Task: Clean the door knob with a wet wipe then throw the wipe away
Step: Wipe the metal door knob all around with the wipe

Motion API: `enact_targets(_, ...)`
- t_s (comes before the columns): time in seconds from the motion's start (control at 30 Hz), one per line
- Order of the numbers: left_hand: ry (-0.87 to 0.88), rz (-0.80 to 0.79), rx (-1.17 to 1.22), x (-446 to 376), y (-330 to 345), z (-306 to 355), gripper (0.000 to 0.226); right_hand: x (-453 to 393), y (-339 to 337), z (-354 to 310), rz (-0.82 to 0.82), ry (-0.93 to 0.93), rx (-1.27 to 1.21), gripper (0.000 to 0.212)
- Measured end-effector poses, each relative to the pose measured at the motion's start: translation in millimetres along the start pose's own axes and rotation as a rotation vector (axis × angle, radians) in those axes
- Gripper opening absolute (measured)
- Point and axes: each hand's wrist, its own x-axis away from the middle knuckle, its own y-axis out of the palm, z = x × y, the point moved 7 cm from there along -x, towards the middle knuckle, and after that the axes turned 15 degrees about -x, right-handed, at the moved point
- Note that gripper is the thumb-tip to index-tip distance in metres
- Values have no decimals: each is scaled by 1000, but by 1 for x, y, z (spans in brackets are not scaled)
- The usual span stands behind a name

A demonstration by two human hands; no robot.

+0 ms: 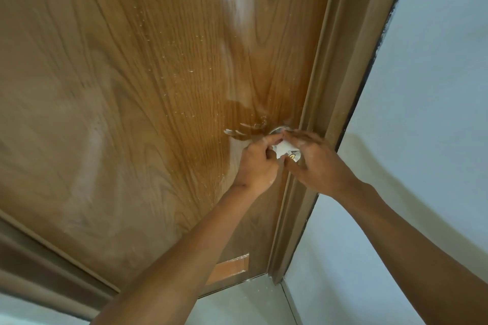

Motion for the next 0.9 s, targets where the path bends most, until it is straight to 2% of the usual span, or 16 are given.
enact_targets(0.1,-52,14,95,2,-2,-5,38,5,7,17,-56,174,-170,68)
enact_targets(0.23,-83,-16,108,5,1,-11,35,21,4,29,70,293,-341,70)
enact_targets(0.37,-71,-21,85,3,0,-10,35,46,23,23,117,251,-392,71)
enact_targets(0.53,-49,-28,72,2,-1,-7,32,36,28,13,39,93,-168,73)
enact_targets(0.6,-37,-30,68,1,-2,-6,33,26,26,14,30,110,-203,71)
enact_targets(0.7,-44,-33,66,0,-2,-8,33,23,25,17,86,187,-337,71)
enact_targets(0.9,-43,-13,52,0,-2,-8,34,61,42,15,232,133,-289,73)
